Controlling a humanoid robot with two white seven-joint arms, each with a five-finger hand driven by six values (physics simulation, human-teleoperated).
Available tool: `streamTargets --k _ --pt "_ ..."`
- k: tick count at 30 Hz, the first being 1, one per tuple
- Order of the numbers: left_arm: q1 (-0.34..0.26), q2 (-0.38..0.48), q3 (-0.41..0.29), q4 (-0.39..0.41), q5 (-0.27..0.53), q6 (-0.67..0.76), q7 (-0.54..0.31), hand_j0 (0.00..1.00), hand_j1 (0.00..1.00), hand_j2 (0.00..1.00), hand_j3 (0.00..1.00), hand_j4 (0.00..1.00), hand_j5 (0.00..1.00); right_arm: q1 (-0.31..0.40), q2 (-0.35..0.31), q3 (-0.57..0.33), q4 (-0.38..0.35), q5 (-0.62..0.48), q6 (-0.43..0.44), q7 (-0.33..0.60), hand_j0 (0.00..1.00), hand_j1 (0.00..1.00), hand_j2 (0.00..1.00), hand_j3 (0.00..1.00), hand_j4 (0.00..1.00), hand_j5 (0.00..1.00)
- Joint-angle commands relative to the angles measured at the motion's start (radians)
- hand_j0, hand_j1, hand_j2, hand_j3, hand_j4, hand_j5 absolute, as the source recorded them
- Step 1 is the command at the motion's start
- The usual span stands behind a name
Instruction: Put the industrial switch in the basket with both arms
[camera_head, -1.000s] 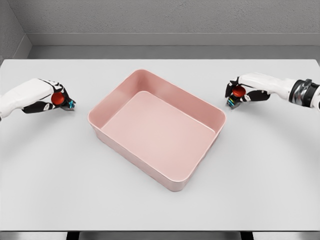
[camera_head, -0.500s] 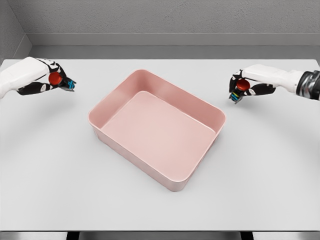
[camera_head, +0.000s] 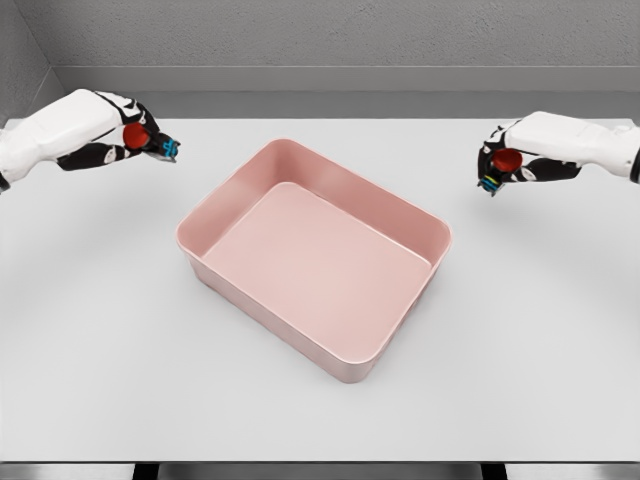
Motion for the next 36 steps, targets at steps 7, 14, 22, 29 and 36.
streamTargets --k 7,14,22,29,36 --pt "-0.002 -0.051 -0.005 -0.093 0.004 0.001 0.001 0.46 0.46 0.46 0.46 0.46 0.46 0.009 -0.057 0.002 -0.153 -0.010 0.000 0.000 0.42 0.42 0.42 0.42 0.42 0.42" --pt "-0.002 -0.090 -0.019 -0.154 -0.002 0.001 -0.001 0.46 0.46 0.46 0.46 0.46 0.46 0.014 -0.086 -0.001 -0.236 -0.010 0.000 0.002 0.42 0.42 0.42 0.42 0.42 0.42" --pt "-0.011 -0.145 -0.083 -0.218 -0.005 0.001 -0.002 0.48 0.48 0.48 0.48 0.48 0.48 0.015 -0.096 0.000 -0.327 -0.010 0.000 0.025 0.42 0.42 0.42 0.42 0.42 0.42" --pt "-0.011 -0.159 -0.095 -0.303 -0.006 0.001 -0.008 1.00 1.00 1.00 1.00 1.00 1.00 0.015 -0.096 0.000 -0.371 -0.010 0.000 0.031 0.42 0.42 0.42 0.42 0.42 0.42" --pt "-0.018 -0.163 -0.094 -0.320 -0.003 0.001 -0.007 1.00 1.00 1.00 1.00 1.00 1.00 0.015 -0.094 0.000 -0.415 -0.010 0.000 0.031 0.42 0.42 0.42 0.42 0.42 0.42"
